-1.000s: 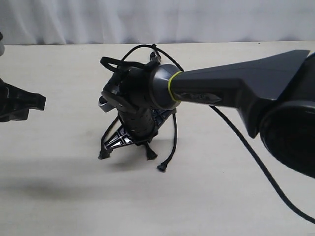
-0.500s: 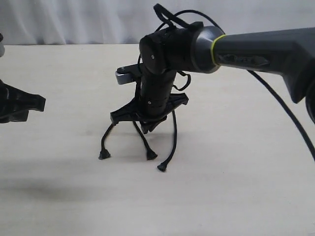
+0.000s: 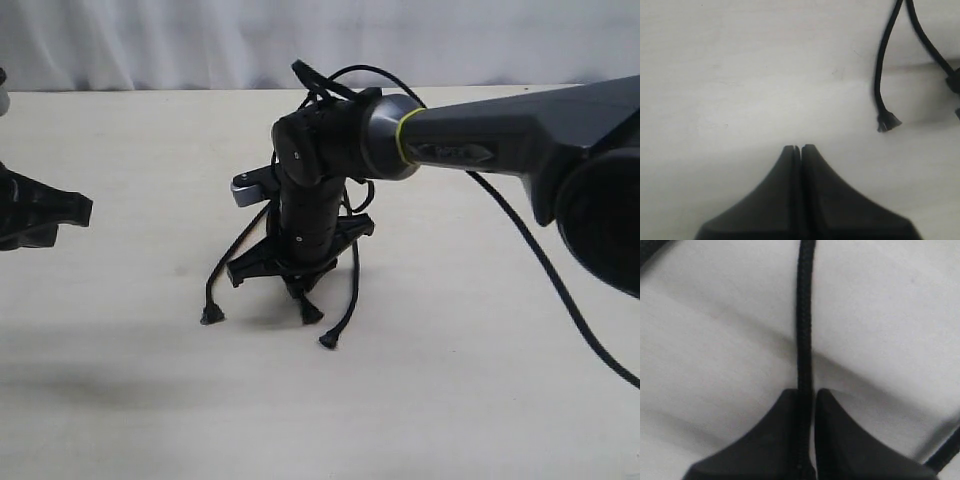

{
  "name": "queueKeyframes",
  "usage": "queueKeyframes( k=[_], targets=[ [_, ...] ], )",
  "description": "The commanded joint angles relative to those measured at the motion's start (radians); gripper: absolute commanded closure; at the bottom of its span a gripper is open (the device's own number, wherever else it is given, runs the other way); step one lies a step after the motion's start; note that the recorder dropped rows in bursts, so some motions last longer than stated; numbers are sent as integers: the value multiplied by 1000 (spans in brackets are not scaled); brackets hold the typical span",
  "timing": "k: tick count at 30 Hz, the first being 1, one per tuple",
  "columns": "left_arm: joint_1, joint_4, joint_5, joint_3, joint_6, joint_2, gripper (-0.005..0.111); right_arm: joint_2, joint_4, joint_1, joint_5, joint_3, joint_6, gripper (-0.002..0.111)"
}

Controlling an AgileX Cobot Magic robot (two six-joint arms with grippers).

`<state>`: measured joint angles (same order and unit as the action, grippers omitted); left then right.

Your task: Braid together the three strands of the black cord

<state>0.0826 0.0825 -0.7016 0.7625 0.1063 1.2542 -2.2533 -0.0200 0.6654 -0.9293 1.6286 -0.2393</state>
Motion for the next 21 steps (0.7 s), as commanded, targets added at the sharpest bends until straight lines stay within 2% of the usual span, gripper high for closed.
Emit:
queueKeyframes(
  k=[1, 7, 14, 21],
  targets=[
    [6, 11, 6, 10, -1, -1, 107, 45, 28, -15, -26, -3, 15, 104],
    [29, 104, -20, 10, -150, -1, 107, 128, 32, -136, -123, -6, 90, 104],
    [131, 135, -6, 10, -170, 13, 107, 139, -9, -306, -102, -123, 97, 104],
    [253, 140, 28, 21, -170, 144, 107, 139, -112, -372, -31, -245, 172, 103]
  ],
)
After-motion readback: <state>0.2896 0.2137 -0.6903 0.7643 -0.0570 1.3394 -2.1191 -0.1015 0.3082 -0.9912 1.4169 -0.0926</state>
